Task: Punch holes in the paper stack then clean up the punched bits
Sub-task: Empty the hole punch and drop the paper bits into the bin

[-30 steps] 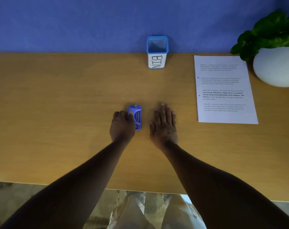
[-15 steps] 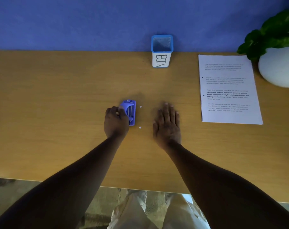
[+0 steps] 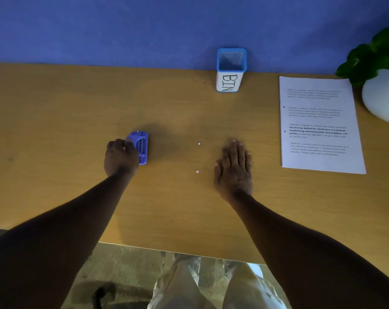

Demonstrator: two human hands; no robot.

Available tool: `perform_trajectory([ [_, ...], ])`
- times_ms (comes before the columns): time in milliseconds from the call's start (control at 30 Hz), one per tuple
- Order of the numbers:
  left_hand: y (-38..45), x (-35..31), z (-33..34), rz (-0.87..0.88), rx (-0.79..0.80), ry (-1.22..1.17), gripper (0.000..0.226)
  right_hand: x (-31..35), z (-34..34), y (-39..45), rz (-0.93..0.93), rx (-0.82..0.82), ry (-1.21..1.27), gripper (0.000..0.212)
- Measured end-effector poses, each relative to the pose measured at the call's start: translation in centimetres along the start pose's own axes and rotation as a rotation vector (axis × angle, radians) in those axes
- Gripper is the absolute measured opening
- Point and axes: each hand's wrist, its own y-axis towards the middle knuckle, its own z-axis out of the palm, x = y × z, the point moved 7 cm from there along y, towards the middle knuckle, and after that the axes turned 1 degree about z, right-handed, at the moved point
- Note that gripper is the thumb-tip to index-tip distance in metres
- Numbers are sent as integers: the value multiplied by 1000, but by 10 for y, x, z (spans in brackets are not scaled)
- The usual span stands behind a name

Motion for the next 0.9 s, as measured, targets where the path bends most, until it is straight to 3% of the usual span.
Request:
perform_trajectory([
  [767,8,9,9,11,103,-26,41,2,-1,2,-1,20,-1,61],
  [900,5,8,6,16,57,-64,38,9,-20,11,13,-75,-41,48],
])
